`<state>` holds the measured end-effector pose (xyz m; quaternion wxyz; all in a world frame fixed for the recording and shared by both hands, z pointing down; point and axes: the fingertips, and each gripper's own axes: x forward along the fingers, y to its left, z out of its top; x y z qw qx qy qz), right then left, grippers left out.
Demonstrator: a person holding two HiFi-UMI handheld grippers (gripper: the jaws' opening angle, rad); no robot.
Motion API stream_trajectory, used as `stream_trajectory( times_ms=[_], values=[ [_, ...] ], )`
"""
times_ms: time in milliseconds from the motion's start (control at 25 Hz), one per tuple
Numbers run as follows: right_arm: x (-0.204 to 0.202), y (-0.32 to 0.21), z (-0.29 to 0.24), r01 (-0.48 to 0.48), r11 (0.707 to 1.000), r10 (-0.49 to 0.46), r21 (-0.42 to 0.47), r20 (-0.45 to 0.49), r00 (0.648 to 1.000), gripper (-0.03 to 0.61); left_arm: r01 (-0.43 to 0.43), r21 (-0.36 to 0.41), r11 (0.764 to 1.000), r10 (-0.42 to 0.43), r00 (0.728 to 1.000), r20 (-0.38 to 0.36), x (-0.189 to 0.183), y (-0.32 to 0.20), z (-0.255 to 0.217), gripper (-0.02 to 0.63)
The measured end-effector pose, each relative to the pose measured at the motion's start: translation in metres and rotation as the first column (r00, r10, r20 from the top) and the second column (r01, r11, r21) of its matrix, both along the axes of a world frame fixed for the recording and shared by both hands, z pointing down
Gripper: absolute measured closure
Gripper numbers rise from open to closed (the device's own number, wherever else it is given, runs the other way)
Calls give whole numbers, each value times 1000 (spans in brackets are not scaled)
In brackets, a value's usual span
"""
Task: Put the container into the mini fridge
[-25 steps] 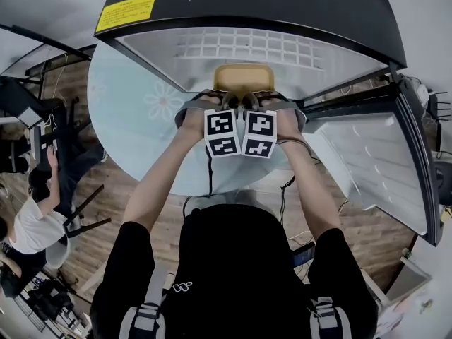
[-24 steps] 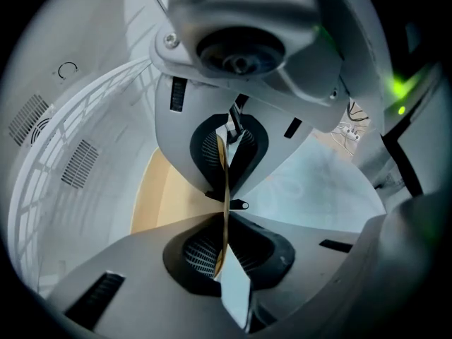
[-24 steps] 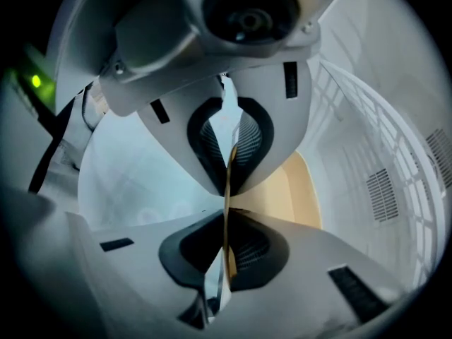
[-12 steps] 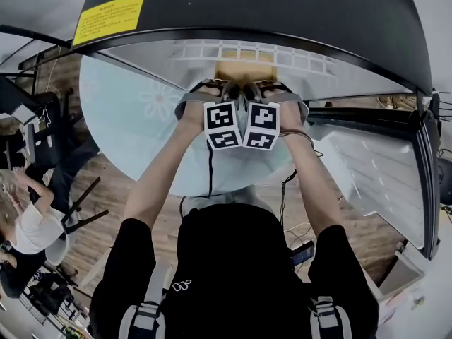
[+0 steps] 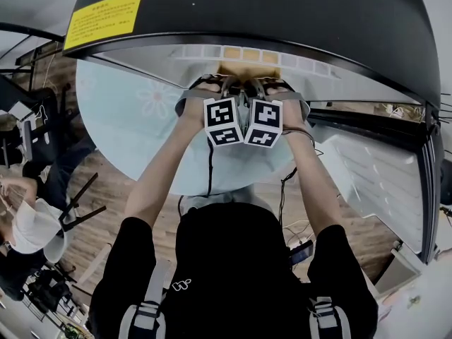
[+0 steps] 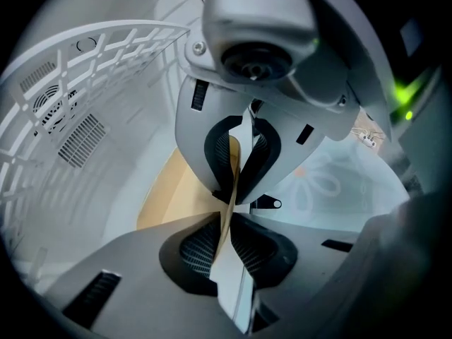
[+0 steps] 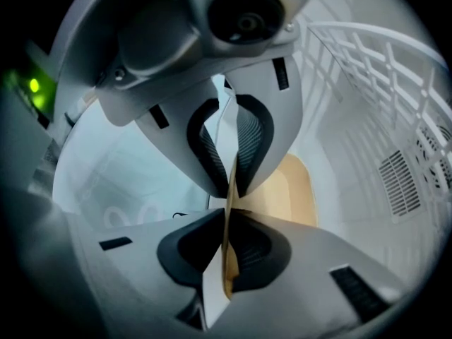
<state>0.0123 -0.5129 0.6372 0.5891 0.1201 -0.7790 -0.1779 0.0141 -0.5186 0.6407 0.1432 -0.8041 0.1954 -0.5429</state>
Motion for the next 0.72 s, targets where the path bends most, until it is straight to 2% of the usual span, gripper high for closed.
stream_trajectory(
  times_ms=[240, 480, 560, 720],
  values=[
    [0, 3, 0, -18, 999, 19, -32, 26, 999, 459, 41, 17, 999, -40, 999, -18, -3, -4, -1, 534],
    [6, 4, -16, -25, 999, 24, 37, 37, 999, 442, 107, 11, 994, -105, 988, -114, -3, 1, -18, 478],
    [9, 9, -24, -41, 998, 38, 57, 60, 997, 442, 130, -15, 991, -131, 978, -165, -2, 8, -25, 477],
    [14, 28, -43, -92, 993, 81, 74, 149, 986, 459, 196, -63, 979, -205, 937, -284, 7, 28, -45, 492]
  ],
)
